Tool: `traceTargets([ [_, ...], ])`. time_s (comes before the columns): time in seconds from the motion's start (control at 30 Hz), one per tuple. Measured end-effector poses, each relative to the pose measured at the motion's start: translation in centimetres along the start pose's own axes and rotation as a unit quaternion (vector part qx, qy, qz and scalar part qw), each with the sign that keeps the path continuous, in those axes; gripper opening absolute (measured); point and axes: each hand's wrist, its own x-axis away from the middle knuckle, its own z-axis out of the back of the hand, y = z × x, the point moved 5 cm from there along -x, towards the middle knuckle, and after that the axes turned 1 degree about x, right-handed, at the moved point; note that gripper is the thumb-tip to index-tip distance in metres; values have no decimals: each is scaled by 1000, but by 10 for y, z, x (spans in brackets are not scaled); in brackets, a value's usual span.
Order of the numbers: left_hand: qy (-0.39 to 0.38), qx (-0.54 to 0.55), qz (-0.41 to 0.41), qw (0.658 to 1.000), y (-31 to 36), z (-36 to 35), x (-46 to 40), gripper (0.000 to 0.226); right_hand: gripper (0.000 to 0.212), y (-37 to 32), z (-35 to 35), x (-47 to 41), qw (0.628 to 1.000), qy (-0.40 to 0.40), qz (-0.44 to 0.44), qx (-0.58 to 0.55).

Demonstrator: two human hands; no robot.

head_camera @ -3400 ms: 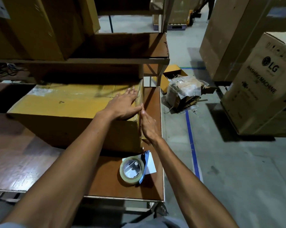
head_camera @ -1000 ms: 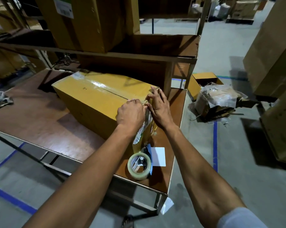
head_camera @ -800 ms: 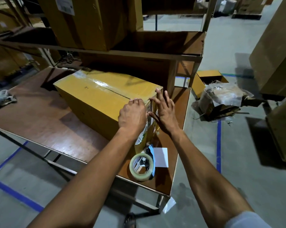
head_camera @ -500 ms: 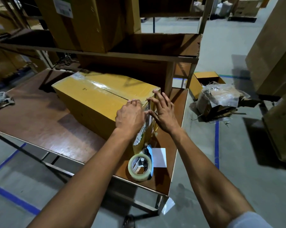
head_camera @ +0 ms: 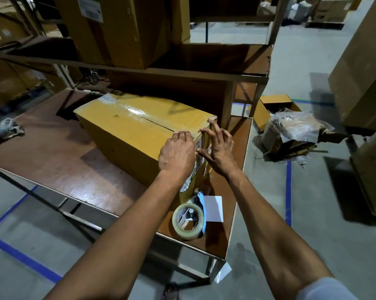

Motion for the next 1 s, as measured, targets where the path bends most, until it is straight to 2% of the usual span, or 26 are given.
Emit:
traceTargets([
  [0.1,-29,12,-15,999,-1,-2,-2,92,90,0,2,2,999,-37,8,23],
  [0.17,-48,16,-22,998,-2,-2,-2,98,92,-2,5,3,998,-48,11,31],
  [0.3,-46,33,-14,998,-4,-1,-2,79,57,-8,13,2,1000,-5,-7,-5],
  [0.47,-42,40,6,998,-1,-1,-2,68,51,-15,7,1,998,47,-35,-29],
  [0.6,-50,26,4,998,-1,-4,-4,72,63,-9,3,1,999,44,-18,-22],
  [0.8,-65,5,-10,998,-1,-5,-3,101,106,0,6,3,998,-52,16,41],
  [0.87,-68,7,-16,998,-1,-3,-2,104,111,-1,7,4,996,-63,19,57],
  [0.93,-69,15,-16,997,-3,-3,-1,100,101,0,7,3,995,-61,17,71],
  [1.0,-62,26,-8,998,-4,-3,-2,88,73,-3,13,1,996,-29,24,79],
])
